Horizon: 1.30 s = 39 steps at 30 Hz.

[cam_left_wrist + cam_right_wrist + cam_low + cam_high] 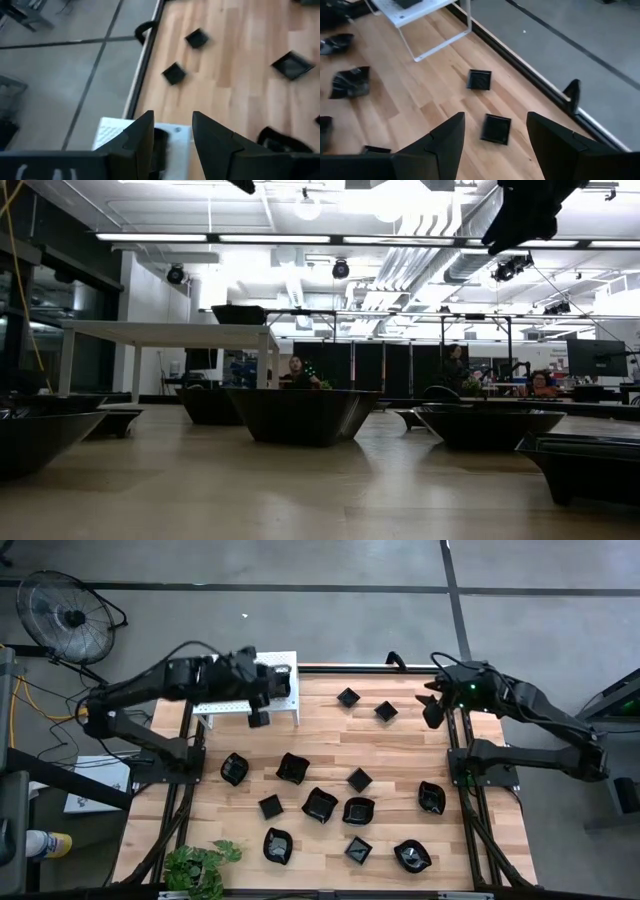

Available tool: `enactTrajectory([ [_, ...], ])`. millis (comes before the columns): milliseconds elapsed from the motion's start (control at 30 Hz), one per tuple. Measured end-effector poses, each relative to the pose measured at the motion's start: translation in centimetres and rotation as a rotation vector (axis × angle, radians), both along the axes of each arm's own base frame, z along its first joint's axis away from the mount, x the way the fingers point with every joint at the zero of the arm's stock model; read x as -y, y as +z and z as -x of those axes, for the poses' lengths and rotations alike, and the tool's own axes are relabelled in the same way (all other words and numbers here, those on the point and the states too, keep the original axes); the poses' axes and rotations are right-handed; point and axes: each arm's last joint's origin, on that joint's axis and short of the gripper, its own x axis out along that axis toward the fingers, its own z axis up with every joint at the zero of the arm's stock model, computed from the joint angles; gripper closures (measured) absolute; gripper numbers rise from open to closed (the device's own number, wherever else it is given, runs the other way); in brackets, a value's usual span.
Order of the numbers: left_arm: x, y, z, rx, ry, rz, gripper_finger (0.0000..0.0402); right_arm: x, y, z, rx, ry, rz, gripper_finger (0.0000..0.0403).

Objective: Pick & Place Mini shaped plates
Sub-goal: Stack the black distorted square plate on top of the black distorted square plate on the shelf

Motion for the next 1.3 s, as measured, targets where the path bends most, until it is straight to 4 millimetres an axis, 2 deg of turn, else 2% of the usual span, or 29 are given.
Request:
enactTrajectory([
  [133, 1.7, -2.3, 0.5, 0.103, -0.032, 0.030, 0.0271, -0.2, 0.0, 0.1, 0.028, 0.022, -0.044, 0.0194],
  [367, 4.7, -5.4, 2.8, 0.244, -0.047, 0.137, 0.0271, -0.7, 0.0, 0.4, 0.046, 0.106, -0.101, 0.0194],
  [500, 6.7, -6.3, 3.7, 0.249, -0.071, 0.193, 0.0271, -1.0, 0.0, 0.7, 0.051, 0.128, -0.121, 0.0194],
  [767, 9.8, -8.0, 4.8, 0.149, -0.068, 0.232, 0.0271, -1.2, 0.1, 1.4, 0.074, 0.099, -0.140, 0.0194],
  [1033, 13.9, -10.2, 3.8, 0.073, -0.091, 0.270, 0.0271, -1.3, 0.1, 1.4, 0.076, 0.093, -0.146, 0.0194],
  [1300, 15.8, -13.1, 1.4, 0.063, 0.091, 0.358, 0.0271, -1.3, 0.1, 1.4, 0.085, 0.082, -0.163, 0.0194],
])
